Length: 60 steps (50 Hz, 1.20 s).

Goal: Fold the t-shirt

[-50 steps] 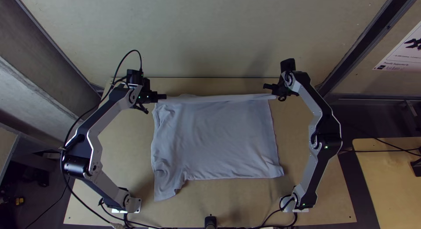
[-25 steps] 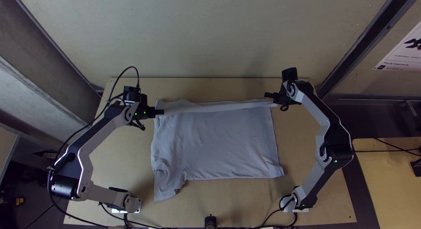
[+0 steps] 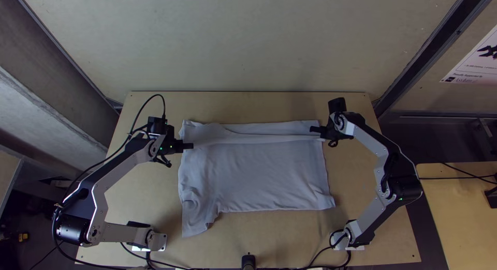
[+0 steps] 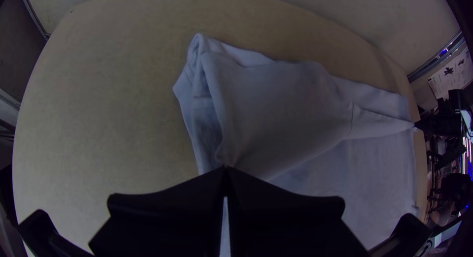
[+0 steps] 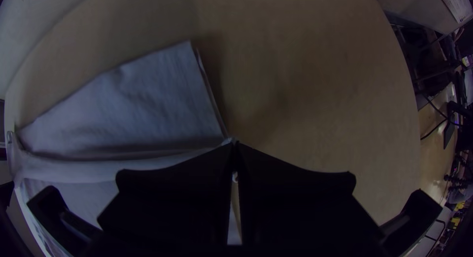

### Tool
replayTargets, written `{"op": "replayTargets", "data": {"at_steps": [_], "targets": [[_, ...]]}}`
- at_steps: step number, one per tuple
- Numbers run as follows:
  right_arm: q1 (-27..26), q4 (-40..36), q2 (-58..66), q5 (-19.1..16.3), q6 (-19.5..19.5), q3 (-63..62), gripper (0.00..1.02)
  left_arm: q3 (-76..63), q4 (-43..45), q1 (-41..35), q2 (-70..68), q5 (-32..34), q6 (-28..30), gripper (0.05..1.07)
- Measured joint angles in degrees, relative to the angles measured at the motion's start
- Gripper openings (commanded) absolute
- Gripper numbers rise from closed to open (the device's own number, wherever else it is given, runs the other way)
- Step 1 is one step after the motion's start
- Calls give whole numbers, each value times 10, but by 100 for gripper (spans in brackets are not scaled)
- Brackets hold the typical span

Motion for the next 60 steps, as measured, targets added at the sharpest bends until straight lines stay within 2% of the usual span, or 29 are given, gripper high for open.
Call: {"op": "replayTargets", "data": {"at_steps": [10,12,16,20,23,25,27,28,29,41,60], "targets": [[2,8,-4,2,0,-31,2,-32,26,-1,0,0,-6,10],[3,11,-8,2,0,-38,2,-38,34,-1,0,0,-7,25],[5,14,-15,4,-3,-47,3,-46,40,-1,0,0,-15,69],[5,14,-20,4,-9,-50,15,-50,39,3,0,0,-20,103],[5,14,-33,4,-10,-55,34,-50,35,10,0,0,-25,103],[5,14,-48,4,-10,-61,58,-48,26,16,0,4,-28,103],[5,14,-72,4,-10,-70,87,-46,19,22,0,7,-29,103],[5,13,-84,5,-10,-73,95,-45,17,26,0,9,-30,103],[4,13,-97,5,-10,-77,98,-45,14,29,0,10,-30,103],[-9,-21,-238,6,-10,-106,98,13,-75,54,-37,39,-29,103],[-24,-179,-390,9,-10,-117,98,71,-284,20,-129,69,-14,103]]}}
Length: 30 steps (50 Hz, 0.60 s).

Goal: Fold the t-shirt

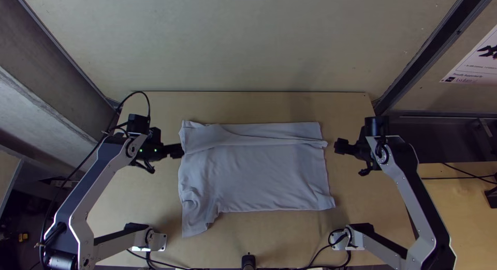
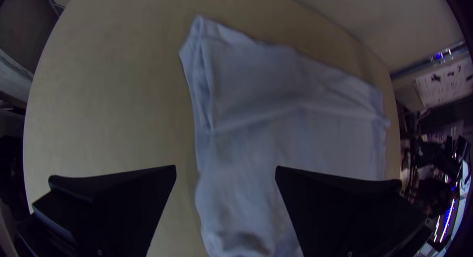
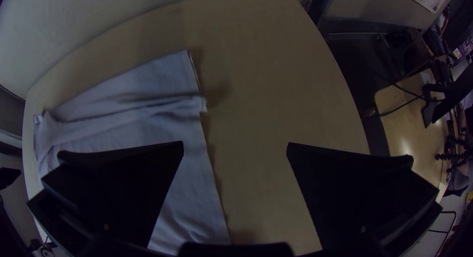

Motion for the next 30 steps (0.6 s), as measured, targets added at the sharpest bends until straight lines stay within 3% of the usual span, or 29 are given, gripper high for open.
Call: {"op": "replayTargets", "data": {"at_steps": [17,21,30], "targets": [[20,-82,-65,-4,11,8,95,-78,-115,-89,-109,-23,23,103],[25,-102,-64,-24,15,11,89,-106,-137,-105,-120,-31,26,103],[25,-153,-64,-84,22,12,89,-153,-162,-164,-124,-37,16,102]]}}
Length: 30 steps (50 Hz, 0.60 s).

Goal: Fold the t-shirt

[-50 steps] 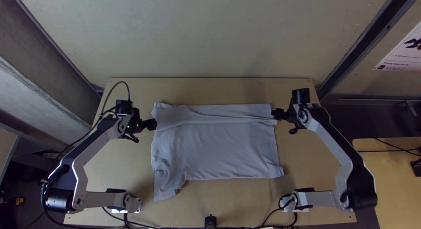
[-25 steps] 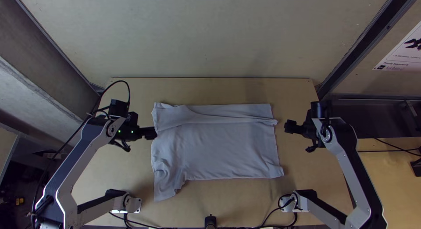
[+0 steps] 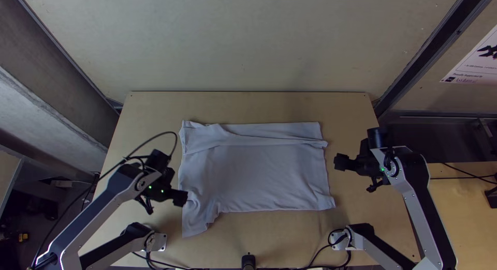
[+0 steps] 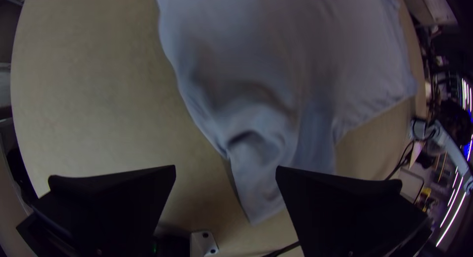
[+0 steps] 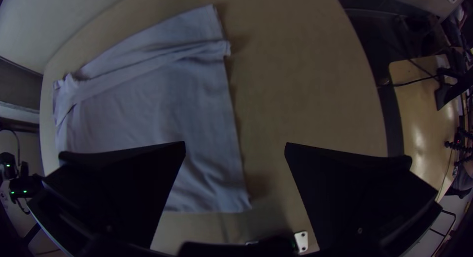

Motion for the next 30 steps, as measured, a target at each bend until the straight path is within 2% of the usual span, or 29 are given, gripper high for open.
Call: {"op": "replayTargets", "data": {"at_steps": [6,15,19,30], "targets": [[0,-7,0,-16,2,0,89,-23,-6,-44,0,-17,-18,102],[10,-9,0,-19,4,-1,89,-40,-6,-82,3,-37,-28,101],[11,-8,1,-19,4,-4,86,-51,-4,-91,16,-40,-31,91],[11,-14,2,-25,4,-26,86,-62,25,-110,63,-40,-37,91]]}}
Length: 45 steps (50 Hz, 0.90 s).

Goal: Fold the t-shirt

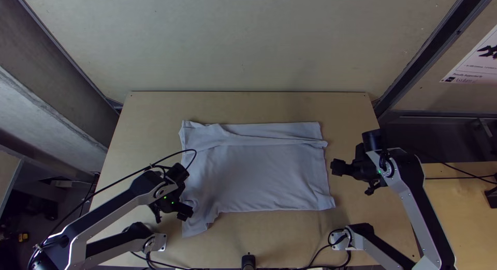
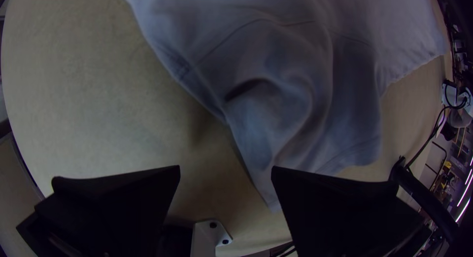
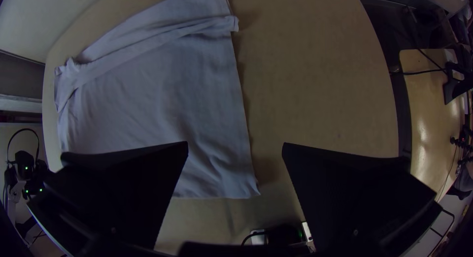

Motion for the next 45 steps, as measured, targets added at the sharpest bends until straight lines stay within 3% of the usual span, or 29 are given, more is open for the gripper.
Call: {"op": "replayTargets", "data": {"at_steps": [7,9,20,25,45], "targets": [[0,-3,0,-3,0,-7,86,-4,25,-5,21,0,-1,91],[0,-3,0,-3,0,-10,86,-5,32,-5,30,0,-2,86],[30,-39,0,-5,0,-61,86,-5,52,-29,52,1,-6,41],[49,-70,4,-5,0,-82,87,-5,60,-38,51,2,-7,8],[56,-73,90,-7,-1,-130,86,-5,85,-14,30,7,-8,8]]}}
